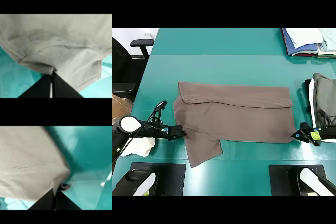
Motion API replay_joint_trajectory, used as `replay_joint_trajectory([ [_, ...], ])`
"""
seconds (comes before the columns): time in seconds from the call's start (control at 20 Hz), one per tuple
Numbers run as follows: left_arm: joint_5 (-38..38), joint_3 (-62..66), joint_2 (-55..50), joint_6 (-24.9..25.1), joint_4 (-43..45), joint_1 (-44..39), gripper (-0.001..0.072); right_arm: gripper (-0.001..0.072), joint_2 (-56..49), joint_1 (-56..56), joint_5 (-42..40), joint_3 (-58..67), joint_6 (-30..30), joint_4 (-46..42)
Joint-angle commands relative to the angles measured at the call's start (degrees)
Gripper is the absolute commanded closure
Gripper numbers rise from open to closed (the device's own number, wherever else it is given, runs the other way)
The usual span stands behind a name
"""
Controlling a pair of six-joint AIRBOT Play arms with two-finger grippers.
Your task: Fold the shirts.
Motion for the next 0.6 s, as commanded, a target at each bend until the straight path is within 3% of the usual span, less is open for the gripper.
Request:
replay_joint_trajectory([
  [0.0,-9.60,1.22,0.59,-0.11,5.03,0.00,0.0685,0.0697,0.15,6.38,3.65,4.52,-0.02,-4.74],
  [0.15,-15.26,1.22,8.90,-3.34,8.39,0.00,0.0685,0.0697,4.85,10.82,10.01,7.19,2.14,-17.20],
  [0.35,-25.70,2.69,18.01,-7.80,7.98,0.00,0.0684,0.0698,16.44,11.23,14.82,7.21,2.14,-21.44],
  [0.55,-17.16,9.33,13.22,-6.78,8.13,0.00,0.0685,0.0699,15.74,15.52,11.02,11.91,4.26,-19.61],
])
